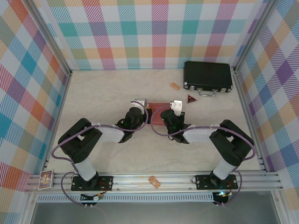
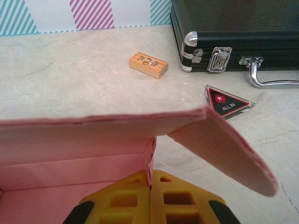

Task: Fold the paper box

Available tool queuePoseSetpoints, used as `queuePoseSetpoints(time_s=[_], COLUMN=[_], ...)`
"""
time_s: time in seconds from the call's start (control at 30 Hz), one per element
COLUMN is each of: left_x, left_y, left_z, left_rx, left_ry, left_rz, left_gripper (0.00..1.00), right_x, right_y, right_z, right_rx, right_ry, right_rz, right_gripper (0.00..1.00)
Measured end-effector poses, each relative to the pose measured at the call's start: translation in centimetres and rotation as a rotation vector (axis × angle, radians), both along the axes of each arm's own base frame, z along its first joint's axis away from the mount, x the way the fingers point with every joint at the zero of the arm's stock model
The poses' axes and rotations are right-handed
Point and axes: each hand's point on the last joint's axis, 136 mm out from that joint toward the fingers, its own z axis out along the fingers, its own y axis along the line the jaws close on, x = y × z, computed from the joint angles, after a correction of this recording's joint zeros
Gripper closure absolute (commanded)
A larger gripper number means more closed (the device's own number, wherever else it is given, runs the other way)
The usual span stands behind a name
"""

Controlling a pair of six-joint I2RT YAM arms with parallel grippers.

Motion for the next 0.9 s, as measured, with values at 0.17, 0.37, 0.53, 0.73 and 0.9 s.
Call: queuePoseSetpoints(time_s=[0.17,0.37,0.53,0.73,0.9], left_x=[-0.1,-0.3,-0.3,-0.6,-0.8], left_y=[0.0,0.0,-0.1,-0.6,-0.8], left_z=[-0.1,-0.3,-0.2,-0.3,-1.0], left_rx=[-0.006,-0.012,-0.016,-0.027,-0.026], left_ry=[0.006,0.008,0.009,0.020,0.039], left_rz=[0.000,-0.007,-0.010,-0.037,-0.052], left_gripper=[0.98,1.00,0.90,0.84,0.84], right_x=[-0.3,-0.8,-0.9,-1.0,-1.1], right_y=[-0.2,-0.3,-0.3,-0.4,-0.5], right_z=[-0.4,-0.7,-0.8,-0.9,-1.2], right_rx=[-0.004,0.004,0.005,0.001,-0.009], right_ry=[0.006,0.009,0.012,0.015,0.027], right_rz=[-0.005,-0.005,-0.005,-0.008,-0.009], right_gripper=[1.00,1.00,1.00,1.00,1.00])
